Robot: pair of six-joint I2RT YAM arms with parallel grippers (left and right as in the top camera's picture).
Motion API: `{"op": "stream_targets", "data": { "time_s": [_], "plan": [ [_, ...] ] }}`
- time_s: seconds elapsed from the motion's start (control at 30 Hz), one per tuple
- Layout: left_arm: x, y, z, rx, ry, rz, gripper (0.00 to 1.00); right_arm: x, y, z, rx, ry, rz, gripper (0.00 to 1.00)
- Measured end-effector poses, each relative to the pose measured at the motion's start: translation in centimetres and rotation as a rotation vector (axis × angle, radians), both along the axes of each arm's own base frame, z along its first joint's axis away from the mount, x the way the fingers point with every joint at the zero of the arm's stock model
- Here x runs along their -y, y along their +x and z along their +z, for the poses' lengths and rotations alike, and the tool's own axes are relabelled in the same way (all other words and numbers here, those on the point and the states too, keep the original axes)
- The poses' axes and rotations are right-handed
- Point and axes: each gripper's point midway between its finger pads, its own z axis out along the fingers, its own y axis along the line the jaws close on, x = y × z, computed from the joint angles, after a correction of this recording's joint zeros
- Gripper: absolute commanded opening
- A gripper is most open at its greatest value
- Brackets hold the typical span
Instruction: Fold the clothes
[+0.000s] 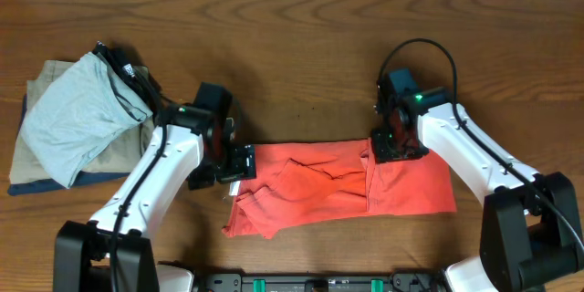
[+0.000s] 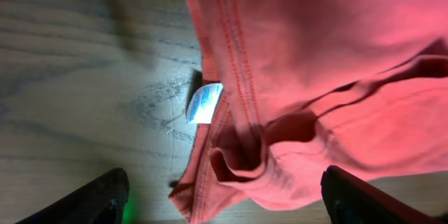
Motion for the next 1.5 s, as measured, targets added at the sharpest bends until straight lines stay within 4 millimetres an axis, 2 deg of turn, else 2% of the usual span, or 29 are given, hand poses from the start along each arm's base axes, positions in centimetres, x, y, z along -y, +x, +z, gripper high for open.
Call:
{"op": "stream_targets", "data": {
  "time_s": [0.13,0.27,0.33,0.53,0.6,0.67,0.7,0.87,1.03,1.33,1.4,1.43,1.47,1.5],
  "plan": [
    [-0.2,-0.7,-0.8,-0.019,0.005,0.006,0.90,-1.1,0.3,0.1,0.023,0.018,0.025,0.47],
    [-0.2,-0.7,-0.8,-0.018,0.005,0.007,0.89,-1.8,0.2,0.0,0.028,0.022,0.038,0.38],
    [-0.2,-0.7,-0.8,-0.018,0.005,0.008,0.89,-1.9,0.1,-0.1,0.024,0.019,0.036,0.34],
    [-0.2,-0.7,-0.8,-0.019,0.005,0.014,0.90,-2.0,0.0,-0.3,0.015,0.018,0.014,0.32],
    [-0.2,-0.7,-0.8,-0.019,0.005,0.014,0.89,-2.0,0.0,-0.4,0.014,0.018,0.011,0.21],
    [-0.2,-0.7,-0.8,-0.019,0.006,0.018,0.90,-2.1,0.0,-0.5,0.018,0.021,0.002,0.04],
    [-0.2,-0.7,-0.8,-0.019,0.006,0.018,0.90,-2.2,0.0,-0.6,0.020,0.022,0.000,0.01],
    [-0.2,-0.7,-0.8,-0.020,0.006,0.021,0.90,-2.0,-0.7,-1.0,-0.002,0.016,-0.016,0.01],
    [-0.2,-0.7,-0.8,-0.020,0.006,0.021,0.90,-1.9,-2.3,-0.9,-0.066,0.017,0.011,0.01],
    [-0.2,-0.7,-0.8,-0.020,0.006,0.021,0.89,-5.0,-2.7,3.3,0.023,0.230,0.199,0.01],
    [-0.2,-0.7,-0.8,-0.020,0.006,0.021,0.90,-5.4,-2.9,3.4,0.017,0.250,0.215,0.05],
    [-0.2,-0.7,-0.8,-0.020,0.006,0.021,0.90,-5.5,-3.0,3.4,0.013,0.256,0.223,0.30],
    [-0.2,-0.7,-0.8,-0.020,0.006,0.021,0.89,-5.6,-3.1,3.4,0.008,0.260,0.225,0.48],
    [-0.2,-0.7,-0.8,-0.020,0.006,0.021,0.90,-5.8,-3.3,3.3,0.003,0.263,0.237,0.56]
  ]
}}
